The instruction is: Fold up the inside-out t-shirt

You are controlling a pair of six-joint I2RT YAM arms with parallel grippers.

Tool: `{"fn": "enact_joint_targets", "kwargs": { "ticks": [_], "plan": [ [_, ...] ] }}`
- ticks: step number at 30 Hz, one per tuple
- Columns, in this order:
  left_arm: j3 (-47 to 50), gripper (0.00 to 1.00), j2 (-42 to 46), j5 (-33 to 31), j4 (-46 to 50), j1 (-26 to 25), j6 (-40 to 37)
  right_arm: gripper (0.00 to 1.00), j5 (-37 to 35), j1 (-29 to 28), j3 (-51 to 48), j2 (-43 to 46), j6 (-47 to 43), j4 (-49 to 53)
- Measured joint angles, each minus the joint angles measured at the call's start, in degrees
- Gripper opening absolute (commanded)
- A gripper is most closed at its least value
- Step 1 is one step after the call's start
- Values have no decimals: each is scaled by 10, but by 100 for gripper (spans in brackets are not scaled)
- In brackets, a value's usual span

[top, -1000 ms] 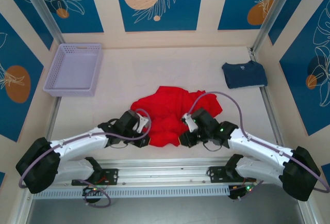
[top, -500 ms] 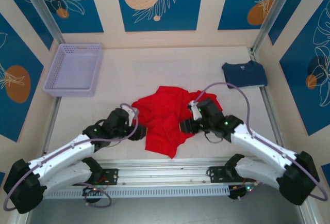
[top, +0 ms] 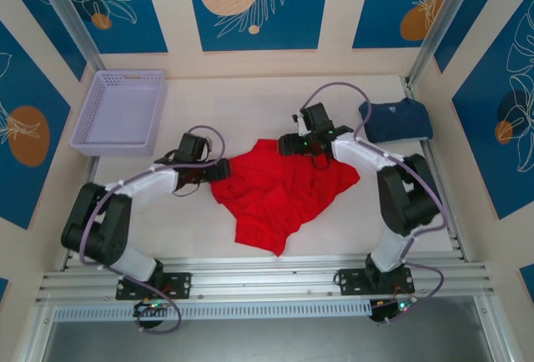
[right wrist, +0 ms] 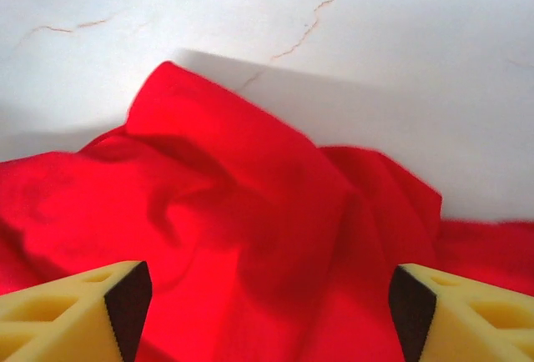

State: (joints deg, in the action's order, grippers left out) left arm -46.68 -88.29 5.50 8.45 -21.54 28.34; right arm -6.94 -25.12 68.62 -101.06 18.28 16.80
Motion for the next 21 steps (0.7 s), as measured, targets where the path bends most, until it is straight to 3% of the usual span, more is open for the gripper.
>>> {"fn": "enact_joint_targets", "kwargs": {
  "ticks": [5, 8, 13, 14, 16, 21],
  "plan": [
    [-25, 69, -65, 46, -26, 0, 2, 75, -8, 0, 59, -87, -28, 17],
    [-30, 51, -94, 75, -48, 0, 6, 53, -6, 0, 84, -126, -44, 30],
    [-56, 6, -134, 124, -83, 0, 17, 12, -1, 0, 129, -155, -61, 46],
    [-63, 1, -141, 129, -85, 0, 18, 7, -1, 0, 139, -155, -64, 50],
    [-83, 0, -149, 138, -85, 2, 12, 3, -2, 3, 172, -155, -74, 61],
    [-151, 0, -123, 144, -82, 17, 5, 2, -4, 13, 240, -125, -102, 73]
  ]
}}
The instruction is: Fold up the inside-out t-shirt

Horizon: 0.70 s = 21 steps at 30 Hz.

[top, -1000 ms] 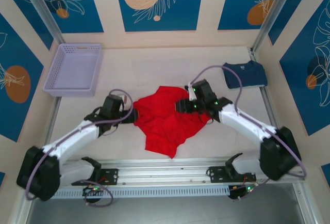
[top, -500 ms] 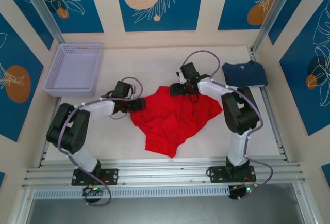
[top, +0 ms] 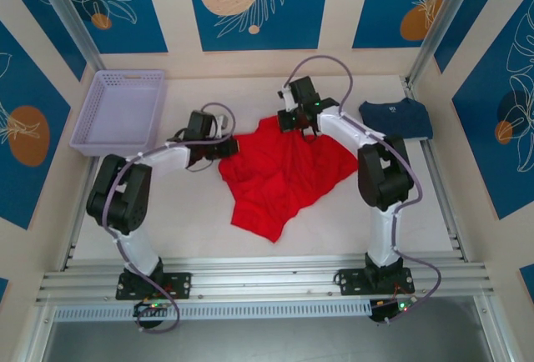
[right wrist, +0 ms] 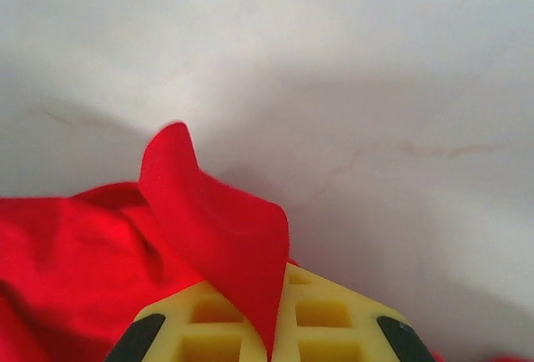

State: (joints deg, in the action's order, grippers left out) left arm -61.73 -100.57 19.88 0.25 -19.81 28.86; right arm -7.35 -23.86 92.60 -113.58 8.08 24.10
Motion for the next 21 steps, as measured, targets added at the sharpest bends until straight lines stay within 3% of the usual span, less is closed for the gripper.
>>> {"fn": "enact_joint_targets", "kwargs": {
  "ticks": [6, 8, 12, 16, 21],
  "plan": [
    [5, 0, 182, 1, -25, 4, -10, 6, 2, 7, -70, 207, -24, -24],
    [43, 15, 259, 1, -44, -4, -14, 14, 3, -1, -132, 299, -22, -43],
    [160, 49, 370, 0, -52, -33, -23, 45, 0, -30, -305, 457, 7, -69],
    [287, 62, 421, -5, 16, -53, -23, 55, -2, -46, -464, 522, 51, -41],
    [354, 69, 495, -22, 108, -55, -23, 60, 7, -72, -539, 529, 92, -10]
  ]
}}
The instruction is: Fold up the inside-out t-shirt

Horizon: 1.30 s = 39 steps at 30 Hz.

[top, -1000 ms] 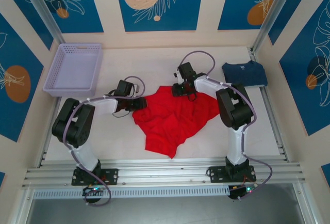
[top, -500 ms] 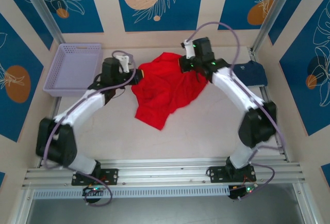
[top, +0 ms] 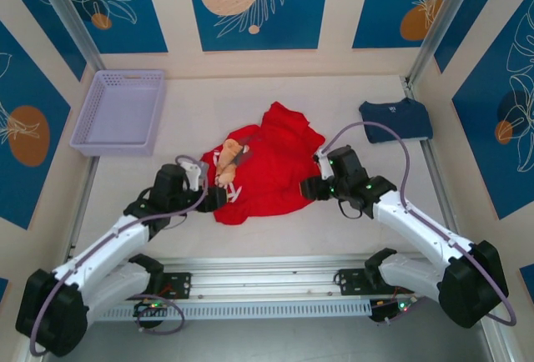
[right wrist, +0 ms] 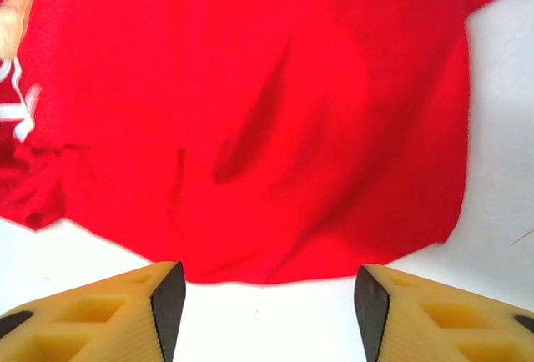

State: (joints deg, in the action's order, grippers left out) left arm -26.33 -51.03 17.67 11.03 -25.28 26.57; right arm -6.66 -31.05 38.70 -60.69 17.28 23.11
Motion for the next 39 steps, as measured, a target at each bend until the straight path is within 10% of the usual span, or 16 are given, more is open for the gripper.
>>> {"fn": "enact_joint_targets", "kwargs": {
  "ticks": [16, 20, 25, 39],
  "plan": [
    [-17, 71, -73, -40, -9, -57, 3, 59, -101, -121, 110, -284, -28, -74],
    [-24, 72, -97, -49, -28, -73, -4, 32, -134, -117, 116, -319, -38, -72],
    [-44, 74, -156, -79, -68, -113, -37, 0, -128, -101, 129, -312, -41, -75],
    [-224, 81, -361, -168, -103, -202, -198, 0, 56, 16, 129, -163, 12, -75]
  ]
}}
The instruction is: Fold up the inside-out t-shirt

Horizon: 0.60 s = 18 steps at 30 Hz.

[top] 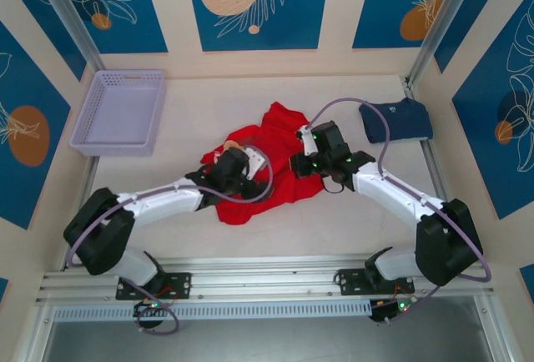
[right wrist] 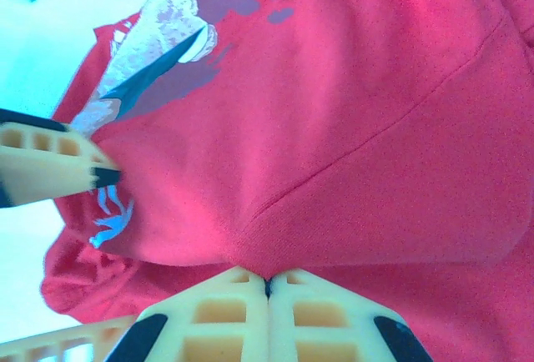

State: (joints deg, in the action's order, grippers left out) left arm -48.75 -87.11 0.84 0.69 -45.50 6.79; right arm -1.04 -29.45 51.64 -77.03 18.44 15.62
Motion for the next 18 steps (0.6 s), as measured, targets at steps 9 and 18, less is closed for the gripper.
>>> {"fn": "enact_joint_targets", "kwargs": {
  "ticks": [9, 18],
  "plan": [
    [-68, 0, -86, -69, -13, 4, -23, 0, 38, 20, -17, 29, 15, 3],
    [-111, 0, -31, 162, 69, 96, 54, 20, -89, -17, -32, 65, -23, 28]
  ]
}}
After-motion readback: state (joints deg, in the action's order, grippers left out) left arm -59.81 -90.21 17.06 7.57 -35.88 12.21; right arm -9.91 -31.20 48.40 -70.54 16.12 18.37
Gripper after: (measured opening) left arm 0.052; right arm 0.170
